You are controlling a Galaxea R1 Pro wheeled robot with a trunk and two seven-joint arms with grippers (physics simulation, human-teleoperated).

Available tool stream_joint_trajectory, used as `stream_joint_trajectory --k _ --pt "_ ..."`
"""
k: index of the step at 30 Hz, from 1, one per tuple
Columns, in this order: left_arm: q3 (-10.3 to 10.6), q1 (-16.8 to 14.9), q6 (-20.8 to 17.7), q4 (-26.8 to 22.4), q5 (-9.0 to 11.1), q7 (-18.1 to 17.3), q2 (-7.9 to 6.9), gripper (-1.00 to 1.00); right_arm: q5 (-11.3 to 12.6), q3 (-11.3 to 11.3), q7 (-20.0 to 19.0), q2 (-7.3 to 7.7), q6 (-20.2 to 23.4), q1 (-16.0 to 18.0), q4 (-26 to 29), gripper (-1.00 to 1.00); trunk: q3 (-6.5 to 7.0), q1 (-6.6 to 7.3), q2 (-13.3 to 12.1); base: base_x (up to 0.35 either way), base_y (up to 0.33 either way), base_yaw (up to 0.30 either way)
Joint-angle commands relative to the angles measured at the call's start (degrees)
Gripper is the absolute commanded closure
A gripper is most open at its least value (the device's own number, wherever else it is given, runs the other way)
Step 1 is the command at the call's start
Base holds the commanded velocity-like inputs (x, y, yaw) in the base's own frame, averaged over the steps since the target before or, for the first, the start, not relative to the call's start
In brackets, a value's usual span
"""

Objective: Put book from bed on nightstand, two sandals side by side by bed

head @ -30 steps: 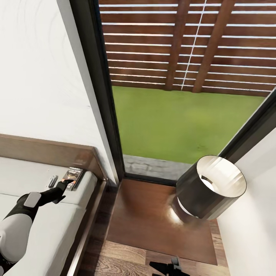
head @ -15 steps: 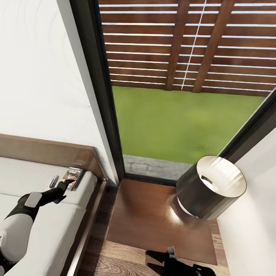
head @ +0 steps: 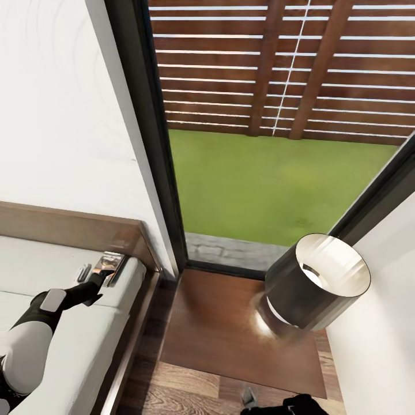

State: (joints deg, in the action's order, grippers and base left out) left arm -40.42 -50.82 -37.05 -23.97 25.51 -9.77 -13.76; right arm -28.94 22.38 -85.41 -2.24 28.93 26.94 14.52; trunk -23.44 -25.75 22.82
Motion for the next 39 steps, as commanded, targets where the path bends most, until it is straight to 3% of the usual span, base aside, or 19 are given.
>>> stream_joint_trajectory --k 1,3,5,8,11,16,21,24,39 --pt "-0.45 -0.07 -0.40 -0.02 -0.11 -0.16 0.04 -1.00 -0.58 0.08 -0.33 2.58 -1.98 -0.05 -0.09 -1.00 -0.09 -0.03 0.10 0.000 0.000 0.000" --pt "-0.42 -0.07 -0.40 -0.02 -0.16 -0.16 0.09 -1.00 -0.47 -0.34 -0.42 8.65 -7.77 -0.15 -0.36 -1.00 -0.09 -0.03 0.10 0.000 0.000 0.000" --pt "-0.44 -0.07 -0.40 -0.01 -0.18 -0.16 0.48 -1.00 -0.29 -0.39 -0.48 13.38 -12.22 -0.19 -0.47 -1.00 -0.09 -0.03 0.10 0.000 0.000 0.000" --pt "-0.44 -0.07 -0.40 -0.02 -0.19 -0.16 0.89 -1.00 -0.19 -0.45 -0.46 15.82 -14.39 -0.21 -0.56 -1.00 -0.09 -0.03 0.10 0.000 0.000 0.000" --pt "-0.41 -0.07 -0.40 -0.02 -0.19 -0.17 1.19 -1.00 -0.08 -0.49 -0.05 17.17 -15.62 -0.27 -0.69 -1.00 -0.09 -0.03 0.10 0.000 0.000 0.000" --pt "-0.42 -0.07 -0.40 -0.02 -0.19 -0.20 1.27 -1.00 0.01 -0.36 2.13 17.49 -15.96 -0.39 -0.72 -1.00 -0.09 -0.03 0.10 0.000 0.000 0.000" --pt "-0.37 -0.07 -0.40 -0.02 -0.22 -0.21 1.28 -1.00 0.02 -0.38 13.06 17.00 -16.18 -0.47 -1.09 -1.00 -0.09 -0.03 0.10 0.000 0.000 0.000" --pt "-0.37 -0.07 -0.40 -0.02 -0.24 -0.23 1.28 -1.00 0.02 -0.40 15.31 16.82 -17.56 -0.48 -2.05 -1.00 -0.09 -0.03 0.10 0.000 0.000 0.000" --pt "-0.36 -0.07 -0.40 -0.02 -0.20 -0.25 1.28 -1.00 0.02 -0.41 16.48 16.68 -18.98 -0.48 -3.09 -1.00 -0.09 -0.03 0.10 0.000 0.000 0.000"
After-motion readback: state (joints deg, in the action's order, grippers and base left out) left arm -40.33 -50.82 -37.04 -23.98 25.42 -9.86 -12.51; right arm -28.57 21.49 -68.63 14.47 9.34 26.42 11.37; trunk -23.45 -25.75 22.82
